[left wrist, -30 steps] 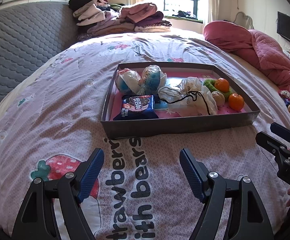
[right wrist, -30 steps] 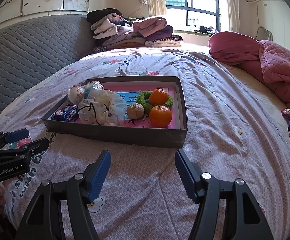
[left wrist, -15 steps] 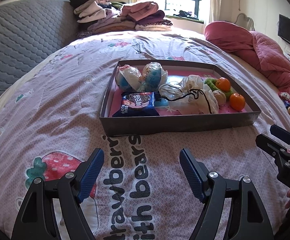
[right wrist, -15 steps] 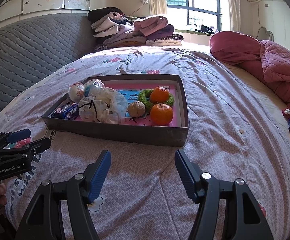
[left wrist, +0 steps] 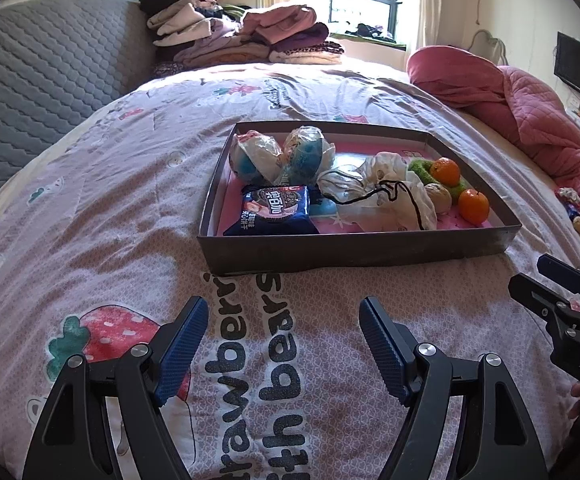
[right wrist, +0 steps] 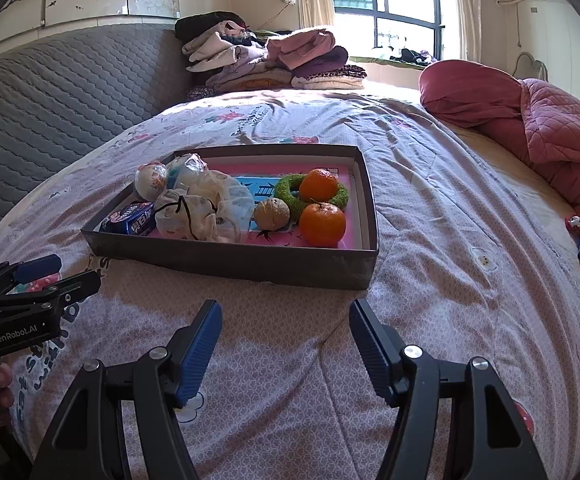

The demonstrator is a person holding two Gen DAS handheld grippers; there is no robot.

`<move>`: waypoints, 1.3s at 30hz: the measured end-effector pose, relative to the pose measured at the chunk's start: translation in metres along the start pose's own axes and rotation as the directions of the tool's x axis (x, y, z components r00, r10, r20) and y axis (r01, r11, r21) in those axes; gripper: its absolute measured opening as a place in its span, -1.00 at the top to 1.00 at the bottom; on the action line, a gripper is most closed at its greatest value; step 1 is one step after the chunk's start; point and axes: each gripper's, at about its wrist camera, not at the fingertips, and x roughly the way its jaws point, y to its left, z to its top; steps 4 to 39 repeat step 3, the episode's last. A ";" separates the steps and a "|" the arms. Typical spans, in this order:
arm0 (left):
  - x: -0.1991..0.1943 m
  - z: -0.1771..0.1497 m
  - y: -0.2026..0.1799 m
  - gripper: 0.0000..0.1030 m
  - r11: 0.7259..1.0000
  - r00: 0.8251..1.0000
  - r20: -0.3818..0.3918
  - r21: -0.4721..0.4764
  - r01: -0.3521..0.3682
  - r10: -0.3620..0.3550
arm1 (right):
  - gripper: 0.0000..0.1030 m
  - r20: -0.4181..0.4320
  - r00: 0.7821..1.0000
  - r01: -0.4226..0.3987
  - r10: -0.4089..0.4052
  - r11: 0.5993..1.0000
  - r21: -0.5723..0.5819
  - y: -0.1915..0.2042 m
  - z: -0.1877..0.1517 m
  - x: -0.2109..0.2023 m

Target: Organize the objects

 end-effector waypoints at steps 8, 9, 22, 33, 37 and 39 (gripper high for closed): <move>-0.001 0.000 -0.001 -0.53 1.000 1.000 0.001 0.004 -0.006 0.006 | -0.27 0.000 1.000 -0.001 0.001 1.000 -0.001 0.000 0.000 0.000; -0.001 0.000 -0.001 -0.53 1.000 1.000 0.001 0.004 -0.006 0.006 | -0.27 0.000 1.000 -0.001 0.001 1.000 -0.001 0.000 0.000 0.000; -0.001 0.000 -0.001 -0.53 1.000 1.000 0.001 0.004 -0.006 0.006 | -0.27 0.000 1.000 -0.001 0.001 1.000 -0.001 0.000 0.000 0.000; -0.001 0.000 -0.001 -0.53 1.000 1.000 0.001 0.004 -0.006 0.006 | -0.27 0.000 1.000 -0.001 0.001 1.000 -0.001 0.000 0.000 0.000; -0.001 0.000 -0.001 -0.53 1.000 1.000 0.001 0.004 -0.006 0.006 | -0.27 0.000 1.000 -0.001 0.001 1.000 -0.001 0.000 0.000 0.000; -0.001 0.000 -0.001 -0.53 1.000 1.000 0.001 0.004 -0.006 0.006 | -0.27 0.000 1.000 -0.001 0.001 1.000 -0.001 0.000 0.000 0.000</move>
